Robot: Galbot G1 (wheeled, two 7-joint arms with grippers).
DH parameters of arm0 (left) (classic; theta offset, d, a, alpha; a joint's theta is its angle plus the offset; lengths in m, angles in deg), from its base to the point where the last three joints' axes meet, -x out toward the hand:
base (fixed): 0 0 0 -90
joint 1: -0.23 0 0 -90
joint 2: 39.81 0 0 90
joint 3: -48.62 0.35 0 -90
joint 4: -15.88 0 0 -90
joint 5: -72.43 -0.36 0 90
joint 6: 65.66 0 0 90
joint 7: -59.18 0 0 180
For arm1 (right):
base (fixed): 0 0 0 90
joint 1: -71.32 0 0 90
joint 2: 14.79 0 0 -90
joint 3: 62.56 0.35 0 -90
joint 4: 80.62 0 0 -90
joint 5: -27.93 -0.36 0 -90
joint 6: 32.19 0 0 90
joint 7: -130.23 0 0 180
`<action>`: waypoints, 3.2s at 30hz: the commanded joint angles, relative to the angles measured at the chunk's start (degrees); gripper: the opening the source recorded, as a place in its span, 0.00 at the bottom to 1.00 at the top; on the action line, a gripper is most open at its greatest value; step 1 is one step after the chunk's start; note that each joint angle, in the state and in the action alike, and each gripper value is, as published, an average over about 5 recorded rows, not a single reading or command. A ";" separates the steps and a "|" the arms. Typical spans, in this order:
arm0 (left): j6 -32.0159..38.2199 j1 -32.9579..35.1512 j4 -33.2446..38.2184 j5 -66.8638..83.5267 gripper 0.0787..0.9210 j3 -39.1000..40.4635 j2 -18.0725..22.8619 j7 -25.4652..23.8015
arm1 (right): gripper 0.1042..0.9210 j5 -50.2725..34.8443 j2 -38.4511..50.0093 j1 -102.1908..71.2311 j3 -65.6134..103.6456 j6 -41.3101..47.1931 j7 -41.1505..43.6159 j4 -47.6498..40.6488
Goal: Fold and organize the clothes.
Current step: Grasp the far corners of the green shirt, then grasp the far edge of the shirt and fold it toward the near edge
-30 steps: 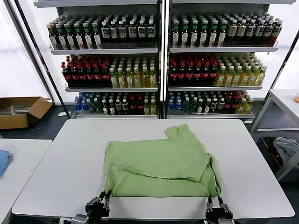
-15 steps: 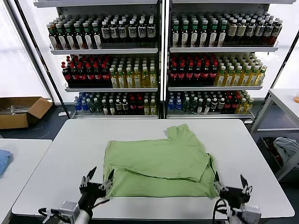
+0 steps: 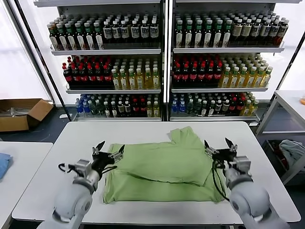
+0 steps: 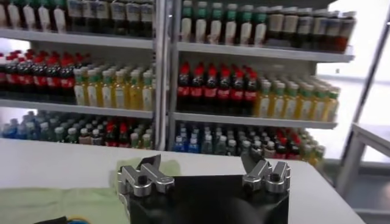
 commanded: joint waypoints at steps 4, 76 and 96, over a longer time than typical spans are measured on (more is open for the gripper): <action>-1.91 -15.61 -18.96 1.60 0.88 5.66 -0.90 -1.65 | 0.88 1.38 -7.33 23.82 -10.57 0.12 3.82 -29.36; 2.83 -11.38 -22.01 1.40 0.01 5.84 1.10 -2.14 | 0.00 5.94 -14.77 15.18 -4.65 -3.71 6.63 -26.96; 7.54 -1.48 -8.64 0.51 0.01 2.18 -1.07 -1.83 | 0.00 8.48 -11.74 -2.97 2.27 -4.18 2.21 -1.75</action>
